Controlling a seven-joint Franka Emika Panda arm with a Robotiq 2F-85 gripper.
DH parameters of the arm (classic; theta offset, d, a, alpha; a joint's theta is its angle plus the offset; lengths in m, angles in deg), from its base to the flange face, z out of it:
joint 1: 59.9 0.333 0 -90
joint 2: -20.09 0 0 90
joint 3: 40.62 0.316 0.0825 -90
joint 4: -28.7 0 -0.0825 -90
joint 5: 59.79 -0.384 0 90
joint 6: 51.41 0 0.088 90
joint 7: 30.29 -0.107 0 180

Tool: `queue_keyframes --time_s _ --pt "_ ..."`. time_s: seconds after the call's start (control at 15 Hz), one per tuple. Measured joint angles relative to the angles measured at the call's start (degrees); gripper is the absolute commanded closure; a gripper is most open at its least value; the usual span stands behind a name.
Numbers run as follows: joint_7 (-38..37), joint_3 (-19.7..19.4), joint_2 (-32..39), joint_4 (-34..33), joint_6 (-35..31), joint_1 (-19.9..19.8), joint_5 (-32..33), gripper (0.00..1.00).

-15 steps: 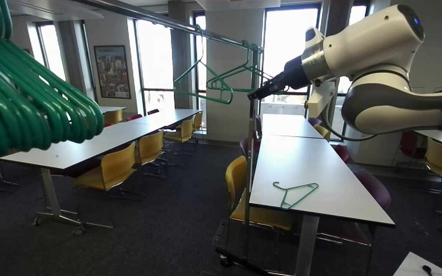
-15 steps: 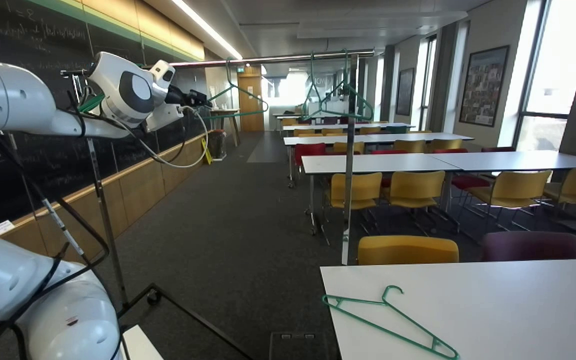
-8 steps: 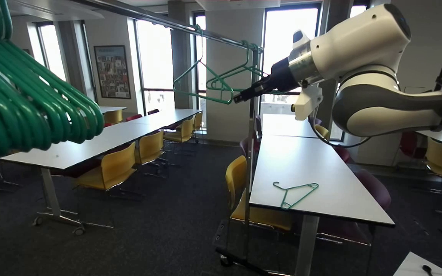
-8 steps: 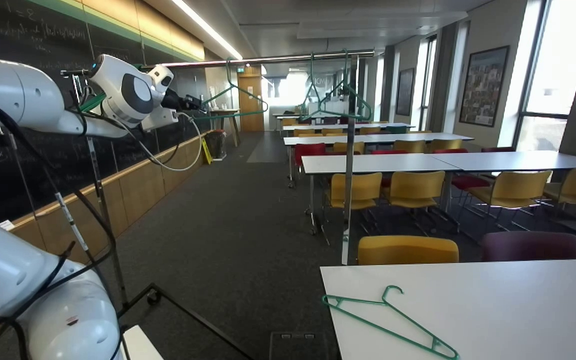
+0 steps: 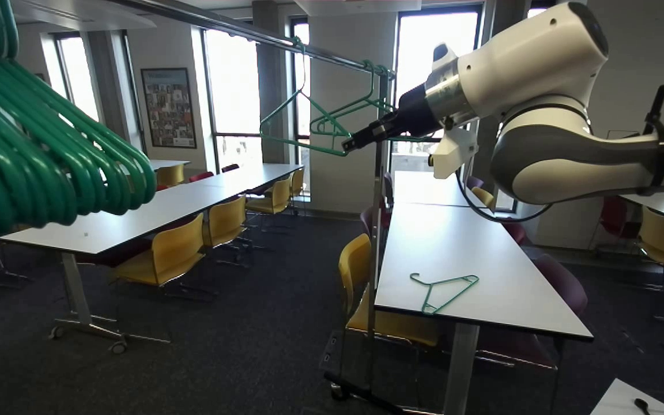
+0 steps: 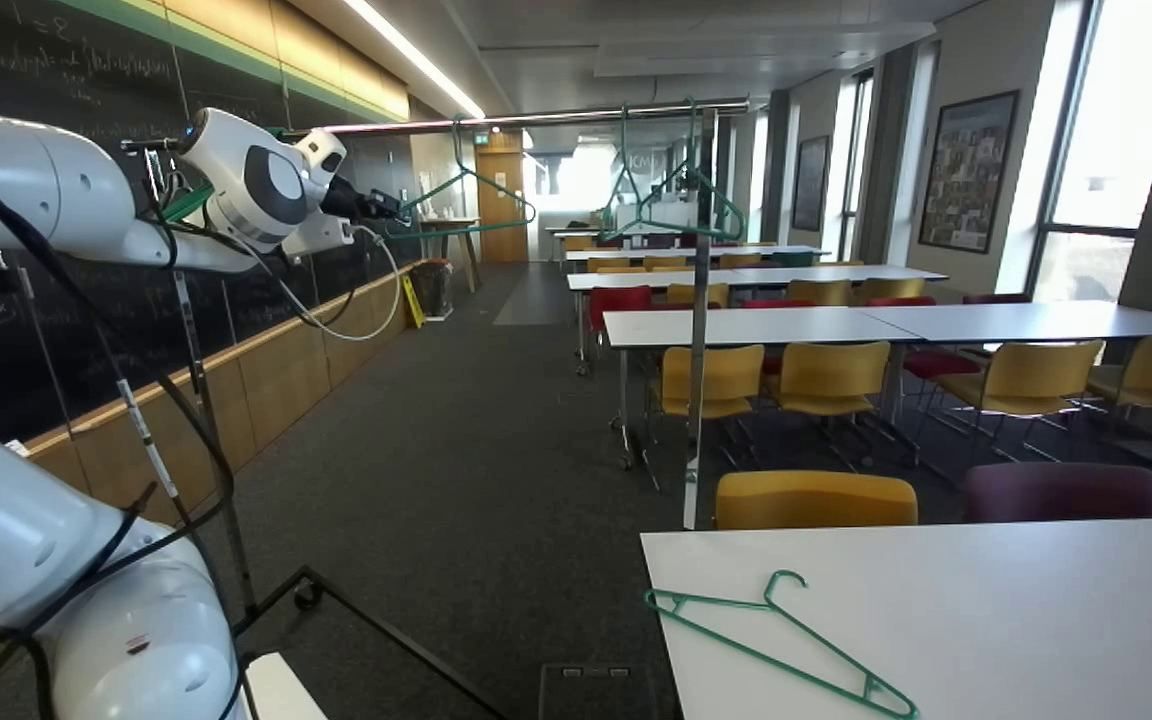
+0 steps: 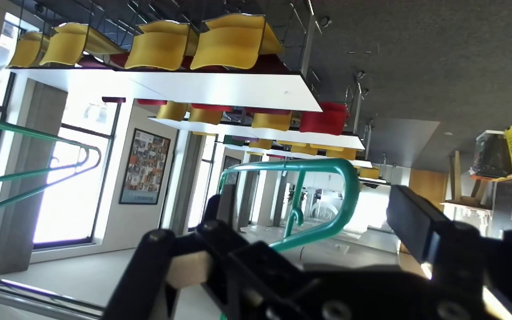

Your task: Place the hangers on the table

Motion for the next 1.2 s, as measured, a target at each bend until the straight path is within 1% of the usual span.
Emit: queue_keyframes --time_s 0.27,0.33,0.53,0.67,0.73,1.2 --pt "-0.08 0.51 0.17 -0.25 0.00 -0.73 0.00 0.69" --pt "-0.09 0.65 0.18 -0.25 0.00 -0.93 0.00 0.78" --pt "-0.10 0.76 0.25 -0.25 0.00 -1.06 0.00 0.99" --pt "-0.11 0.76 0.27 -0.25 0.00 -1.10 0.00 1.00" --pt "-0.23 0.76 0.27 -0.25 0.01 -1.15 0.00 0.98" --pt "-0.42 0.71 0.21 -0.35 0.06 -1.70 0.00 0.98"
